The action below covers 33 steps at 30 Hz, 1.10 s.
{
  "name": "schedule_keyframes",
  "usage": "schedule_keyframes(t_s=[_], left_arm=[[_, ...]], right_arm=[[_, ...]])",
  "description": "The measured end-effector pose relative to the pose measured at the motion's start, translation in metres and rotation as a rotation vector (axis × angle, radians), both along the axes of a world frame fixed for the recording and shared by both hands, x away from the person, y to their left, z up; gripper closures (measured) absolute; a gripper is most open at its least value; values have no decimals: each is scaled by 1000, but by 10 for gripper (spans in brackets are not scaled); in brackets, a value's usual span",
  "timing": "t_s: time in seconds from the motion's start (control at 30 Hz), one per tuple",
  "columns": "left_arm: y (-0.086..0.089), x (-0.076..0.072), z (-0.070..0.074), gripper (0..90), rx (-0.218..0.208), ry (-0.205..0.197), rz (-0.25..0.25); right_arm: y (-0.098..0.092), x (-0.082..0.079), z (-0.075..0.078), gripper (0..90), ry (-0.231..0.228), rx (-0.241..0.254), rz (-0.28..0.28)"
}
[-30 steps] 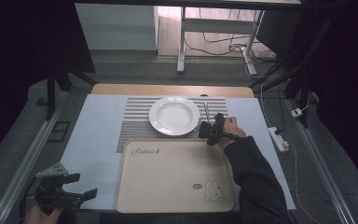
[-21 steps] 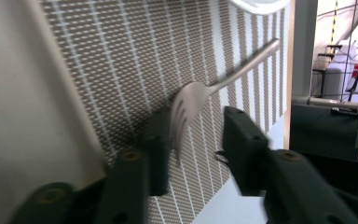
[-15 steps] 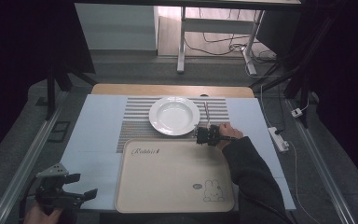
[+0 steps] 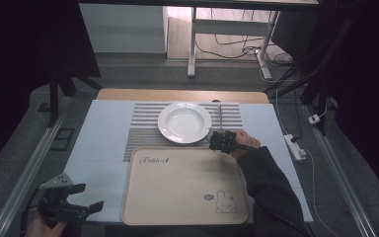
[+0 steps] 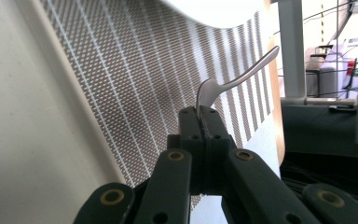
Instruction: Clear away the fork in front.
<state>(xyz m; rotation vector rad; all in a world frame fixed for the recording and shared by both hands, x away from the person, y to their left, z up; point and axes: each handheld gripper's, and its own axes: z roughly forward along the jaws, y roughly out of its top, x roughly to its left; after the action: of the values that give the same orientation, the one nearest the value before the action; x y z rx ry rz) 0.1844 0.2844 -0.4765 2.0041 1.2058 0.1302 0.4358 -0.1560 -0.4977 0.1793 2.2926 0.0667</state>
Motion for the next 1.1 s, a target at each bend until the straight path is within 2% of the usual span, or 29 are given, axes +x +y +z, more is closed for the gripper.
schedule_keyframes(t_s=[0.03, 0.13, 0.17, 0.2, 0.27, 0.33, 0.37, 0.4, 0.43, 0.5, 0.57, 0.73, 0.77, 0.8, 0.83, 0.87, 0.9, 0.97, 1.0, 1.1], left_arm=[[-1, 0, 0, 7, 9, -5, -1], [-3, -2, 2, 0, 22, -32, -11], [-4, -2, 2, 0, 26, -43, -15], [-5, -3, 3, 0, 27, -51, -20], [-8, -2, 3, 0, 39, -53, -38], [-11, -2, 3, 0, 47, -63, -55], [-12, -2, 4, 0, 42, -70, -65], [-13, -2, 4, 0, 36, -72, -74], [-15, -1, 5, 0, 33, -73, -83], [-17, 1, 6, 0, 25, -80, -122], [-21, 5, 6, 0, 8, -75, -160], [-32, 12, 8, 0, -18, -133, -236], [-34, 14, 8, 0, -19, -139, -243], [-36, 16, 8, 0, -19, -144, -252], [-40, 21, 8, 0, -24, -158, -275], [-40, 21, 8, 0, -24, -158, -275], [-44, 26, 8, 0, -19, -181, -294], [-46, 29, 8, 0, -12, -189, -305], [-48, 32, 9, 0, 2, -196, -322], [-56, 40, 10, 0, 39, -202, -337]], right_arm=[[-2, -2, 3, 900, -14, 15, -8], [-9, -6, 12, 900, 2, 87, -21], [-9, -6, 12, 900, 2, 87, -21], [-13, -11, 17, 900, 13, 136, -37], [-17, -17, 22, 900, 19, 180, -40], [-20, -24, 28, 900, 25, 248, -47], [-20, -24, 28, 900, 25, 248, -47], [-22, -28, 32, 900, 33, 286, -54], [-26, -35, 39, 900, 51, 358, -54], [-31, -42, 46, 900, 77, 430, -52], [-35, -50, 52, 900, 103, 499, -42], [-44, -70, 61, 900, 169, 637, -12], [-44, -70, 61, 900, 169, 637, -12], [-45, -78, 62, 900, 200, 679, 0], [-45, -82, 63, 900, 217, 699, 9], [-45, -86, 63, 900, 236, 722, 13], [-46, -90, 63, 900, 256, 744, 19], [-46, -94, 64, 900, 271, 759, 28], [-46, -102, 65, 900, 305, 797, 51], [-46, -109, 66, 900, 326, 817, 68]])
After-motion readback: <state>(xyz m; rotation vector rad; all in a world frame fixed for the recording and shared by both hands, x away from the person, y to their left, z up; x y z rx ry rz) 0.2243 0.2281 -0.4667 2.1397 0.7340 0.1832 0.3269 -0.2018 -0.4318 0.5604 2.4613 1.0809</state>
